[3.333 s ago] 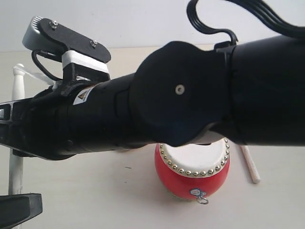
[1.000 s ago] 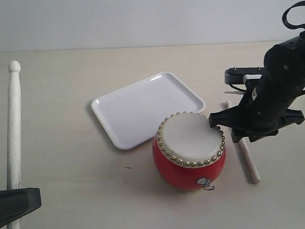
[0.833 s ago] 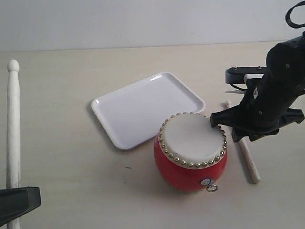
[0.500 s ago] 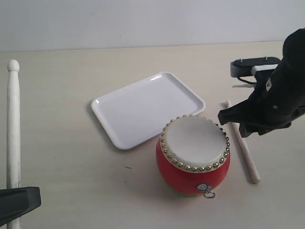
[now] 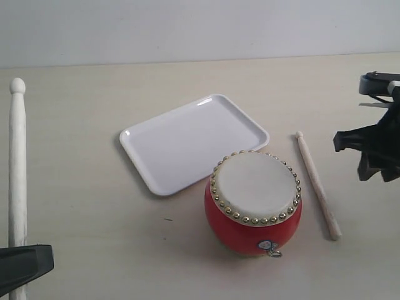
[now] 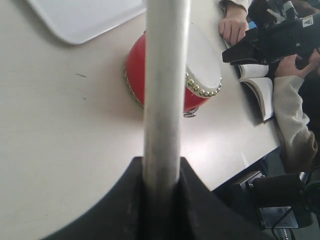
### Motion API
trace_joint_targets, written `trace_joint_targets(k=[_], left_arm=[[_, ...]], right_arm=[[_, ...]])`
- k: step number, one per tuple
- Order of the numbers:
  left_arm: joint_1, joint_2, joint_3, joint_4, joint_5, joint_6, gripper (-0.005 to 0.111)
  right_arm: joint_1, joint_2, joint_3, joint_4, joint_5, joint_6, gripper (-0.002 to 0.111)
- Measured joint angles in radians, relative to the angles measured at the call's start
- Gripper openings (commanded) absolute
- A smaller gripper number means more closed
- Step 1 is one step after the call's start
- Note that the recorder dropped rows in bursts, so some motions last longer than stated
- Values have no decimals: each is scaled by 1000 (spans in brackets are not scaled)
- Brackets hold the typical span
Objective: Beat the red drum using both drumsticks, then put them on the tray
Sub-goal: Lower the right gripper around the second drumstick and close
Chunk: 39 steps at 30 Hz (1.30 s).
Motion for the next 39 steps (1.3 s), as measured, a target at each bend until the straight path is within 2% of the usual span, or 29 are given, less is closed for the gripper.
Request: trace_joint_targets(k=[4,10,15,39], left_arm=[[0,0,0,0,0,0,0],[0,0,0,0,-8,0,0],[0,0,0,0,-25,0,0],[0,0,0,0,-77,0,0]], right_arm=[[64,17,18,77,-34,-70,37],[66,92,18,148,-118,-126,37],[70,142,18,158,-126,-140,46],[71,181,18,176,-153,-152,46]])
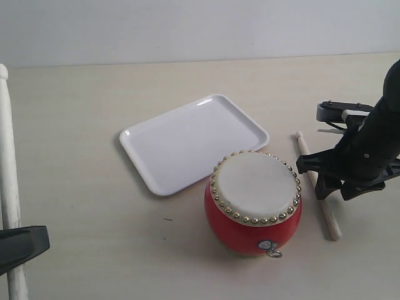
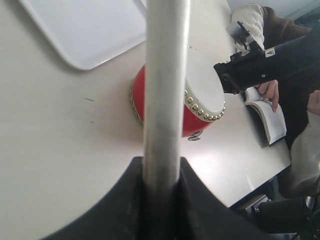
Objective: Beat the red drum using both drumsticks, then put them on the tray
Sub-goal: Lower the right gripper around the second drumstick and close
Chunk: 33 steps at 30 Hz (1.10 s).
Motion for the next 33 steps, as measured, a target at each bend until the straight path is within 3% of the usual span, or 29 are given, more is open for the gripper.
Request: trace_joint_targets(k=[33], left_arm=[[0,0,0,0,-17,0,0]], right_arm=[[0,35,2,12,14,36,46]])
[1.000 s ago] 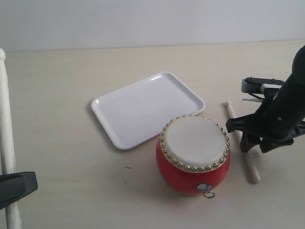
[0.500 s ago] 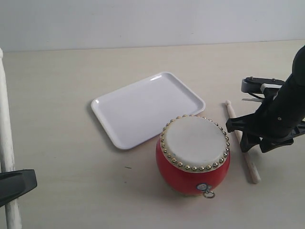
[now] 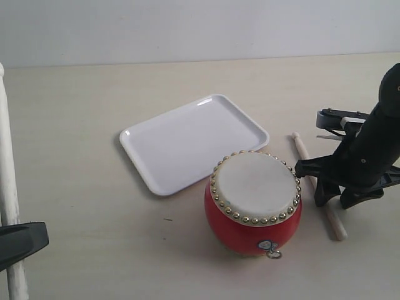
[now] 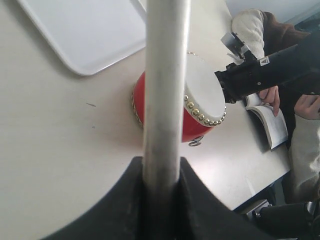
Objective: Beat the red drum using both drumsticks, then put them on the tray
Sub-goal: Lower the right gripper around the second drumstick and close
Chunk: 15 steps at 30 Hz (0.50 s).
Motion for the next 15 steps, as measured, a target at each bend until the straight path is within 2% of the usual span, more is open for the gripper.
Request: trace_joint_targets(k=[9,11,15], left_arm=[[0,0,0,0,0,0,0],[0,0,0,0,0,0,0],[0,0,0,0,2,0,0]], right_arm=[[0,0,0,-19,0,4,45],[0,0,0,-32,0,7,40],[0,1,0,-48,3,22,21]])
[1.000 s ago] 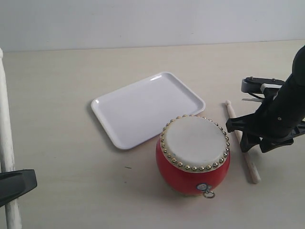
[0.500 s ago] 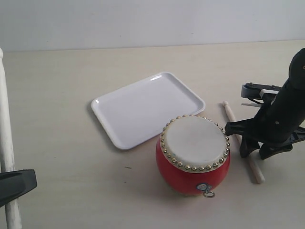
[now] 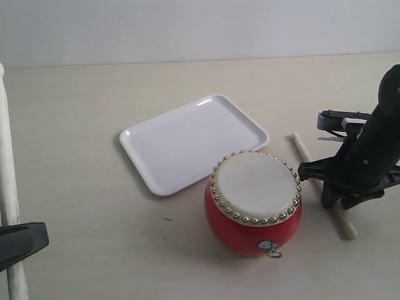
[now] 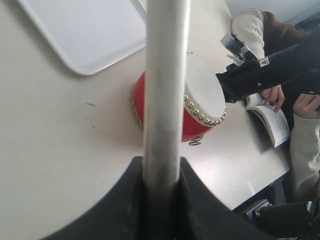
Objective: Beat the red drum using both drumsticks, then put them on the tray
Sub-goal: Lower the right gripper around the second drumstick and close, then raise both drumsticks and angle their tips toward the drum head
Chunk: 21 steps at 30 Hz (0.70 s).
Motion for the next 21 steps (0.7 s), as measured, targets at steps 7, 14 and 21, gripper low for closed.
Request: trace_joint_targets(k=[7,14,21], left_arm=[[0,0,0,0,25,0,0],[0,6,-66,68,89,7,0],[0,198,-380,553,331,-146,0]], right_arm=[[0,2,0,-4,4,32,0],[0,-148,2,-52,42,56,0],[0,-501,2,-79,308,-42,0]])
